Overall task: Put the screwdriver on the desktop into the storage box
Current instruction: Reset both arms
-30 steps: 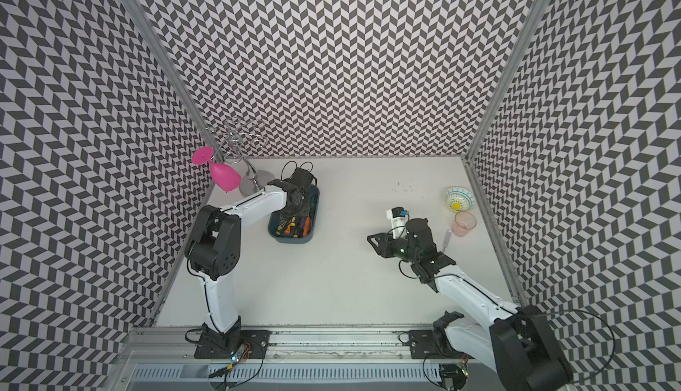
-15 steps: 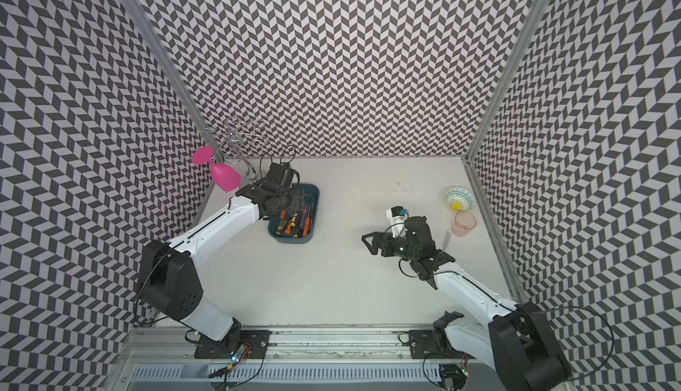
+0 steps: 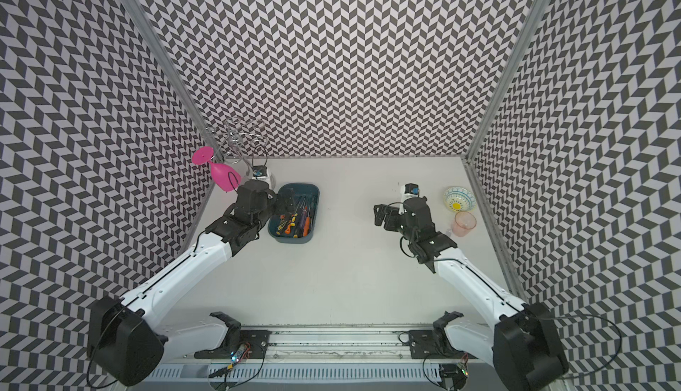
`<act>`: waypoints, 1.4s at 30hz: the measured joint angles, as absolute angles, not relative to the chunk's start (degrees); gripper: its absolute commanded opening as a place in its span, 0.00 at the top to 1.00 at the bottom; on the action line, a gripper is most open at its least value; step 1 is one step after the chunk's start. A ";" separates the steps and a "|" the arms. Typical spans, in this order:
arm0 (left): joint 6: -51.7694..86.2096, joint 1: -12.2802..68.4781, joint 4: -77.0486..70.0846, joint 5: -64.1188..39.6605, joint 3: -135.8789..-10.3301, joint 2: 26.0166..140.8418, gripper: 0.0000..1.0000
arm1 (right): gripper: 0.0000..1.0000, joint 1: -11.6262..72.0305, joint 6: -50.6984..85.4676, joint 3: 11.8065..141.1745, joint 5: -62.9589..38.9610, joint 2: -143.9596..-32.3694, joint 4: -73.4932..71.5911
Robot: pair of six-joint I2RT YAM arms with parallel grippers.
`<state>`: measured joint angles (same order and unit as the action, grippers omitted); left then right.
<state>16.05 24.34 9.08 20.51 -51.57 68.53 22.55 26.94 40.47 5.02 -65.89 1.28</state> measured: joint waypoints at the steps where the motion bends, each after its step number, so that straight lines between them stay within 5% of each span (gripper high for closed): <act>1: 14.92 24.10 6.07 21.63 -49.36 67.70 0.00 | 0.01 22.50 26.04 40.12 8.80 -65.65 -0.25; 9: 5.82 13.23 -16.45 25.34 -33.89 65.76 0.00 | 0.01 18.17 15.97 31.88 32.77 -60.88 -18.04; 17: 5.21 3.25 -35.20 24.49 -24.34 75.00 0.01 | 0.01 13.87 7.09 24.45 40.95 -63.64 -31.27; 27: 3.01 4.54 -59.68 19.68 -15.33 86.02 0.00 | 0.01 13.21 1.65 12.58 39.09 -76.69 -53.71; 35: 1.06 4.47 -70.72 15.84 -13.30 89.14 0.00 | 0.01 10.17 -1.52 5.50 28.40 -89.21 -79.50; 42: 0.91 4.47 -71.44 15.05 -13.30 89.01 0.00 | 0.01 7.66 -1.23 11.73 21.78 -89.34 -77.08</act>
<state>0.91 4.47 -71.44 15.05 -13.30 89.01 7.66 -1.23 11.73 21.78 -89.34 -77.08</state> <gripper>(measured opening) 0.992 0.992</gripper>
